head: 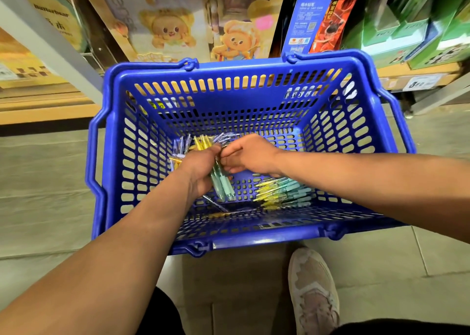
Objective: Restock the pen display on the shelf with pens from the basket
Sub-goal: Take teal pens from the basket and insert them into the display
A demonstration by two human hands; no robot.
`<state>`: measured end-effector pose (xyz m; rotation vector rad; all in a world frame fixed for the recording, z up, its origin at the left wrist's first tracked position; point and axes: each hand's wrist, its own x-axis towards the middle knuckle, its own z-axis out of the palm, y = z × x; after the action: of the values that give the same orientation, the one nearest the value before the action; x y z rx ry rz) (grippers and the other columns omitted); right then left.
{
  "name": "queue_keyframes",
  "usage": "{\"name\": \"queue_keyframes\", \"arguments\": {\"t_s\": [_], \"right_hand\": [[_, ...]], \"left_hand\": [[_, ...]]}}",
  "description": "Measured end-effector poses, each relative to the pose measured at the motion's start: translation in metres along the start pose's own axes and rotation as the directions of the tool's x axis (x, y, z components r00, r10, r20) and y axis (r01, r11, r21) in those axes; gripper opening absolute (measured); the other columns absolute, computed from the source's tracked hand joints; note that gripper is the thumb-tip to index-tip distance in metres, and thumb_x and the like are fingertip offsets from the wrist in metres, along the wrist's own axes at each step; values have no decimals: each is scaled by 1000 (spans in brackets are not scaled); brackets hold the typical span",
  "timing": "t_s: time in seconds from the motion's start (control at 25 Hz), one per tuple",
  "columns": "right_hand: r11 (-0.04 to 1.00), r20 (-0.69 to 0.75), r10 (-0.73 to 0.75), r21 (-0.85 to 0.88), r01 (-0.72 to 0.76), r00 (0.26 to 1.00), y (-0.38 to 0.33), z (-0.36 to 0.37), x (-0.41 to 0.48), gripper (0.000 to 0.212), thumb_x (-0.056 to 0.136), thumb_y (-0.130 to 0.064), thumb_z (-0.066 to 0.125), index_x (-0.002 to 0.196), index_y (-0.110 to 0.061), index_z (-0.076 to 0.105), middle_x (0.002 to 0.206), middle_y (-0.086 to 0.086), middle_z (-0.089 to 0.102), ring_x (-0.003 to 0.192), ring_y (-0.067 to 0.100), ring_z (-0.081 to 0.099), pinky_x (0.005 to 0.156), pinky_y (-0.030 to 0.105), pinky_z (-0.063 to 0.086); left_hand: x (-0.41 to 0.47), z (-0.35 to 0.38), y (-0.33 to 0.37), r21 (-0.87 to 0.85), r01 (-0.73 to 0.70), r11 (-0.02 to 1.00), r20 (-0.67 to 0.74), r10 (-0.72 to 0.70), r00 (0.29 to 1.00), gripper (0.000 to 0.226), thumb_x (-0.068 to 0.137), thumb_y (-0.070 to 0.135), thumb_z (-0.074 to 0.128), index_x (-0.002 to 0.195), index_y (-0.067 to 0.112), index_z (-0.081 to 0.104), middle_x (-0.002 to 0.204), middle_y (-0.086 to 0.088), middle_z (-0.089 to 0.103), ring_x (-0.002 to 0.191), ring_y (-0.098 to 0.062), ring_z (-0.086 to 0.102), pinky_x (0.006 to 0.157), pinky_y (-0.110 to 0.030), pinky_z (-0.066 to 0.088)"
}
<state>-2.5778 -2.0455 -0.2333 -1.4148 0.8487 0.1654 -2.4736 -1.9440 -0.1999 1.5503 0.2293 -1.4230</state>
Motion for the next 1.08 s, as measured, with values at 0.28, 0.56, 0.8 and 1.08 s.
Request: {"name": "queue_keyframes", "arguments": {"t_s": [0.28,0.56,0.8,1.08], "right_hand": [[694,-22,119,-713,-99,993,22,-51,-1,14,97,-17,66,110,-18,70,110,-3,72,94,11,68,86,19,54],[12,105,247,-994,105,963,72,-68,-19,23,96,-4,60,118,-10,63,102,7,66,90,24,68,76,32,60],[-42,106,321,-991,126,941,50,-67,-13,14,102,-11,55,111,-11,66,106,7,68,84,17,63,76,27,56],[878,-108,4,-475,-56,994,9,-44,-13,19,91,-23,74,108,-19,66,85,-5,72,71,7,68,63,22,56]], "left_hand": [[6,-4,-1,44,-61,997,-76,64,995,15,107,17,49,119,10,55,76,-3,61,63,-18,57,66,-38,49],[1,-6,2,109,-86,990,-72,95,993,12,98,7,58,108,8,52,65,-2,46,48,-12,40,42,-24,43],[3,-4,-2,57,-37,998,-59,40,997,18,103,10,52,85,11,54,66,-2,53,51,-12,44,50,-27,48],[10,3,0,0,-69,998,-48,69,997,19,106,10,43,102,16,61,99,-7,71,81,-22,65,74,-38,55]]}}
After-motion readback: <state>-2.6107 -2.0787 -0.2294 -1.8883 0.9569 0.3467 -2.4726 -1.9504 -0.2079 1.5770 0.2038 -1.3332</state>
